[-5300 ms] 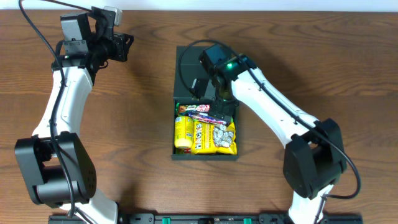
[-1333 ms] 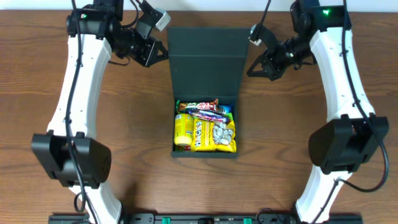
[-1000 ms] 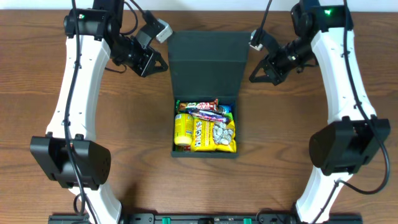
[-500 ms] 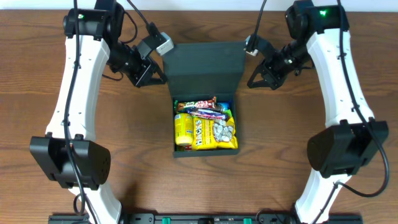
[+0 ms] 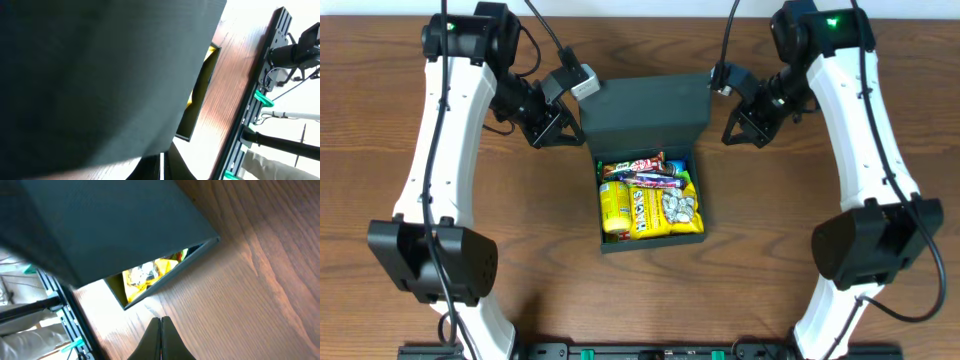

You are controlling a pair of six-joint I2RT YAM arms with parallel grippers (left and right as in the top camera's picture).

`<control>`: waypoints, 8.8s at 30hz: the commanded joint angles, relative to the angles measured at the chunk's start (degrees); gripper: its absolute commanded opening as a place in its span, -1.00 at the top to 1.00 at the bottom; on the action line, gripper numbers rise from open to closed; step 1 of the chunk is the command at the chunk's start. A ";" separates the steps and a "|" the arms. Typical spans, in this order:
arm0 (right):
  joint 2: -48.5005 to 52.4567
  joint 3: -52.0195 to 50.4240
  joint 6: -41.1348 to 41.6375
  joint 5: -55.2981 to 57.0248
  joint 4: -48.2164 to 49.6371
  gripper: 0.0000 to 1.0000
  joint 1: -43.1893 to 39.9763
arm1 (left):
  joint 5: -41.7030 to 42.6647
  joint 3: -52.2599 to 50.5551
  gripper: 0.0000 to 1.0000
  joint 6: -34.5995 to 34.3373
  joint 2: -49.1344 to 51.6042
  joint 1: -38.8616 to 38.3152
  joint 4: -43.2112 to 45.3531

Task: Pack container

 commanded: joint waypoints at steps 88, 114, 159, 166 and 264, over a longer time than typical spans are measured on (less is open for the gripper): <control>20.41 -26.91 57.20 -36.33 77.44 0.97 -0.87 | 17.77 -13.79 0.89 -72.65 29.57 3.23 56.78; 12.28 -26.71 85.15 -61.90 124.32 0.97 -3.82 | 31.08 -10.78 0.89 -50.27 10.05 4.17 55.78; -0.39 -27.12 71.60 -13.92 78.25 0.96 -8.31 | -9.70 -12.09 0.88 -52.35 -4.26 -0.74 30.84; -0.39 -27.15 57.94 -5.84 56.04 0.97 -7.41 | -8.35 -26.27 0.88 -58.53 -4.26 -0.63 37.64; -0.28 -34.91 53.13 -6.36 54.73 0.97 2.40 | 6.62 -36.96 0.89 -80.87 5.42 -6.58 73.24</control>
